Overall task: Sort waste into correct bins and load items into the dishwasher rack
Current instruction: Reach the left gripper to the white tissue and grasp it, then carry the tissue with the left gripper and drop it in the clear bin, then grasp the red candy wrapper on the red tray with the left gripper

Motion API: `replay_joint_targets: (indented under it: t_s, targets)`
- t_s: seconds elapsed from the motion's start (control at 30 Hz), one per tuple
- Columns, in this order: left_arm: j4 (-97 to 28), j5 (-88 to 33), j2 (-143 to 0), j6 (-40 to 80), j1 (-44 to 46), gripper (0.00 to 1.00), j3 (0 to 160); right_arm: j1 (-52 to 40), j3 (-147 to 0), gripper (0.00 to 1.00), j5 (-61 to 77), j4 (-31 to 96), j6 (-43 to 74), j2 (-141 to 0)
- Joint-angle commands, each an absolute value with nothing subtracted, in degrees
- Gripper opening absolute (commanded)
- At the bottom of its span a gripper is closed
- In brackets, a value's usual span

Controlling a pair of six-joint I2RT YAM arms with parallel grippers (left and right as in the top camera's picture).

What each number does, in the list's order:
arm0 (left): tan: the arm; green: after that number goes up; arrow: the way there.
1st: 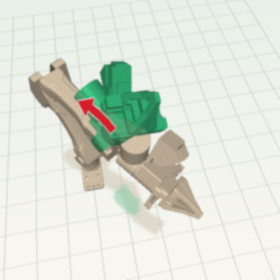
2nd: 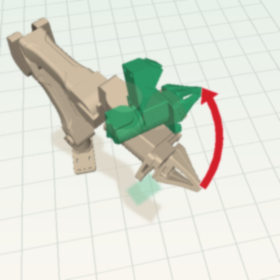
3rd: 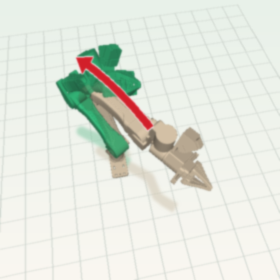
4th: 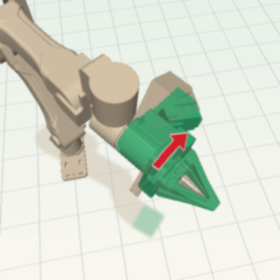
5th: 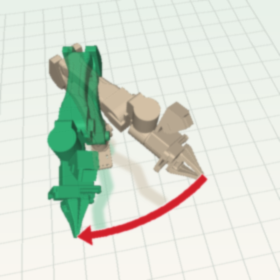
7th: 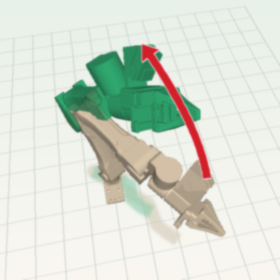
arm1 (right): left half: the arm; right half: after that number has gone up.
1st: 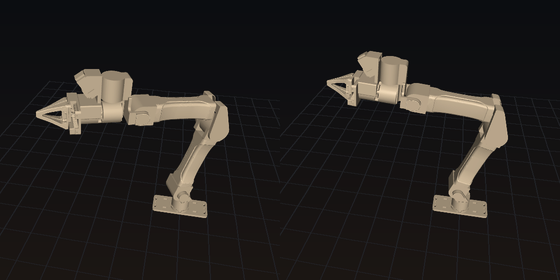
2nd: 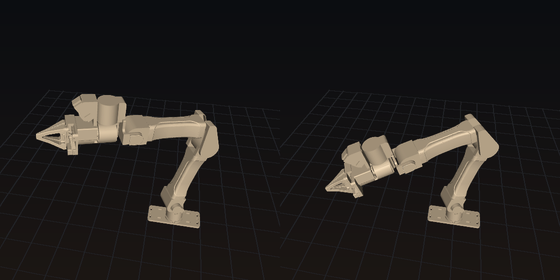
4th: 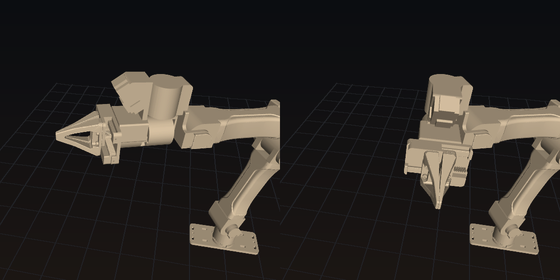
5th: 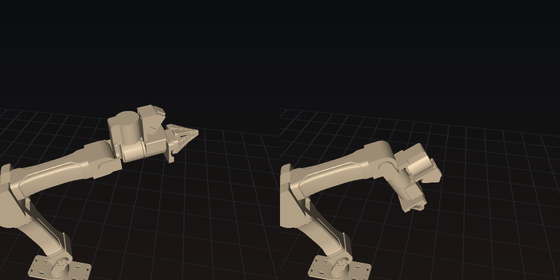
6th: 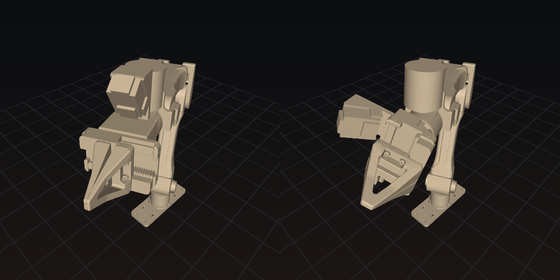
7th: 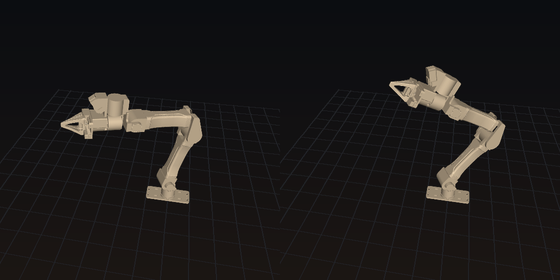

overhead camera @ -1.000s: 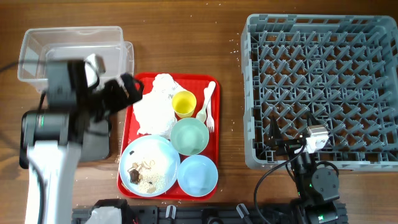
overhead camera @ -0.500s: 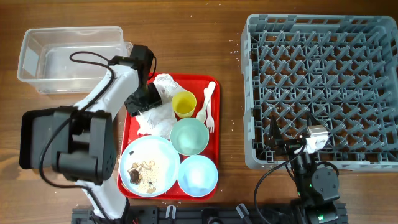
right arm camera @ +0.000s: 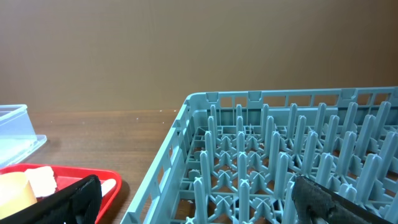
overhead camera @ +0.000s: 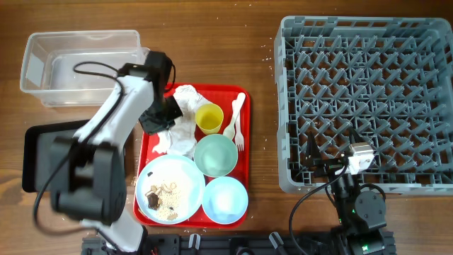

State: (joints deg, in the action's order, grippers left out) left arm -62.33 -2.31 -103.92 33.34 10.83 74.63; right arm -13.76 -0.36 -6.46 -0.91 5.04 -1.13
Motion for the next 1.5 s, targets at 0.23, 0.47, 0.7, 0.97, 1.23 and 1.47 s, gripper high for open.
replay_joint_targets:
  t_s: [0.23, 0.47, 0.7, 0.97, 1.23, 1.47]
  targets:
    - [-48.84, 14.63, -80.34, 33.52, 10.22, 0.04, 76.64, -13.47, -0.30, 1.00, -6.81, -1.17, 4.62, -0.80]
    - [-20.60, 26.46, -89.41, 33.50, -4.29, 0.04, 76.62, -13.47, -0.30, 1.00, -6.81, -1.17, 4.62, -0.80]
    - [-12.21, 26.46, -99.83, 33.45, -10.13, 1.00, 76.62, -13.47, -0.30, 1.00, -6.81, -1.17, 4.62, -0.80]
    - [-28.51, -5.19, -91.64, 28.69, 2.68, 0.92, 76.62, -13.47, -0.30, 1.00, -6.81, -1.17, 4.62, -0.80]
    - [-33.01, -1.23, -108.99, 22.92, 13.39, 0.88, 76.62, -13.47, -0.30, 1.00, -6.81, -1.17, 4.62, -0.80]
    - [-34.76, -1.67, -117.47, 23.11, 14.55, 0.56, 76.62, -13.47, -0.30, 1.00, -6.81, -1.17, 4.60, -0.80]
